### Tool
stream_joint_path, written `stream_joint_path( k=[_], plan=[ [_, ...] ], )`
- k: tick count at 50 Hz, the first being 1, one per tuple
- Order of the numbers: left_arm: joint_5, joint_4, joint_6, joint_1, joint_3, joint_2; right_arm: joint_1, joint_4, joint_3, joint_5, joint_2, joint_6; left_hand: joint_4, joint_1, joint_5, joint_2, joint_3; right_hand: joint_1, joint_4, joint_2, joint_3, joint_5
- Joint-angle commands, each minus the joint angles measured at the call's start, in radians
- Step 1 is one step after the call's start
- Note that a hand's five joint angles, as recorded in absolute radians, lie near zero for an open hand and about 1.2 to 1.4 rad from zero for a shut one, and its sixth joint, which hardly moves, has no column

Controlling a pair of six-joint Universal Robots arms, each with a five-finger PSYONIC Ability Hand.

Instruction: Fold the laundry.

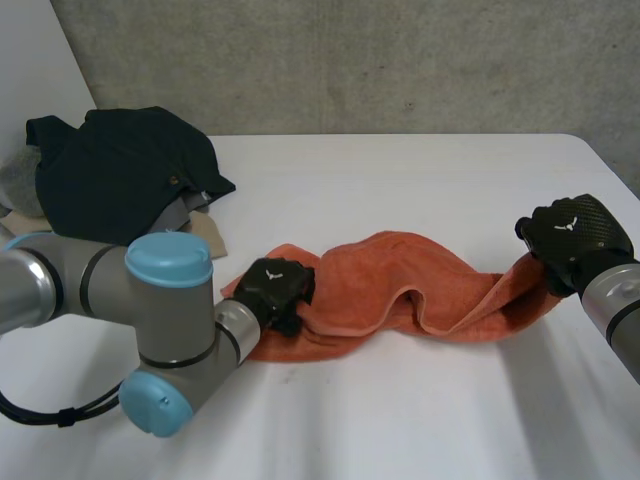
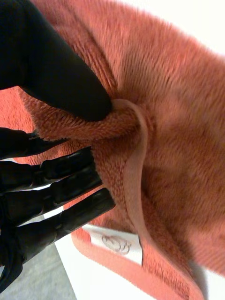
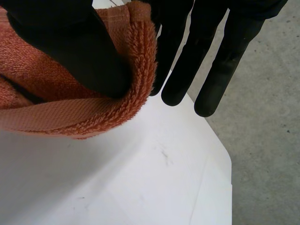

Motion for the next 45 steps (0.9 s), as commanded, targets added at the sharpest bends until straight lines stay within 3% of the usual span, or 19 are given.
stream_joint_path(
  k=[1, 9, 13, 16, 22, 29, 33, 39, 44, 45],
  plan=[
    [-0.09, 0.005, -0.004, 0.021, 0.026, 0.137, -0.015, 0.055, -0.072, 0.005, -0.013, -0.051, 0.23, 0.314, 0.252, 0.227, 0.237, 0.619, 0.199, 0.222, 0.207, 0.201],
    [-0.088, -0.004, 0.005, 0.054, 0.014, 0.296, -0.124, 0.39, -0.23, 0.008, -0.043, -0.239, 0.23, 0.314, 0.252, 0.227, 0.237, 0.619, 0.199, 0.222, 0.207, 0.201],
    [-0.088, -0.012, 0.017, 0.077, 0.018, 0.293, -0.123, 0.437, -0.251, 0.002, -0.02, -0.266, 0.23, 0.314, 0.252, 0.227, 0.237, 0.619, 0.199, 0.222, 0.207, 0.201],
    [-0.091, -0.004, 0.054, 0.081, 0.044, 0.229, -0.12, 0.406, -0.299, 0.004, 0.061, -0.252, 0.23, 0.314, 0.252, 0.227, 0.237, 0.619, 0.199, 0.222, 0.207, 0.201],
    [-0.099, 0.077, 0.197, 0.087, 0.248, 0.1, -0.08, 0.146, -0.489, 0.062, 0.187, -0.07, 0.23, 0.314, 0.252, 0.227, 0.237, 0.619, 0.199, 0.222, 0.207, 0.201],
    [-0.108, 0.422, 0.241, 0.115, 0.516, 0.101, -0.049, -0.24, -0.685, 0.145, 0.205, 0.098, 0.23, 0.314, 0.252, 0.227, 0.237, 0.619, 0.199, 0.222, 0.207, 0.201],
    [-0.13, 0.473, 0.241, 0.109, 0.59, 0.124, -0.023, -0.356, -0.703, 0.148, 0.199, 0.119, 0.23, 0.314, 0.252, 0.227, 0.237, 0.619, 0.199, 0.222, 0.207, 0.201],
    [-0.133, 0.37, 0.24, 0.106, 0.544, 0.166, 0.012, -0.344, -0.675, 0.14, 0.202, 0.116, 0.23, 0.314, 0.252, 0.227, 0.237, 0.619, 0.199, 0.222, 0.207, 0.201],
    [-0.125, 0.337, 0.249, 0.101, 0.347, 0.216, 0.038, -0.238, -0.578, 0.136, 0.205, 0.121, 0.23, 0.314, 0.252, 0.227, 0.237, 0.619, 0.199, 0.222, 0.207, 0.201],
    [-0.127, 0.337, 0.25, 0.1, 0.322, 0.224, 0.055, -0.194, -0.542, 0.136, 0.207, 0.13, 0.23, 0.314, 0.252, 0.227, 0.237, 0.411, -0.01, 0.014, -0.001, -0.007]
  ],
)
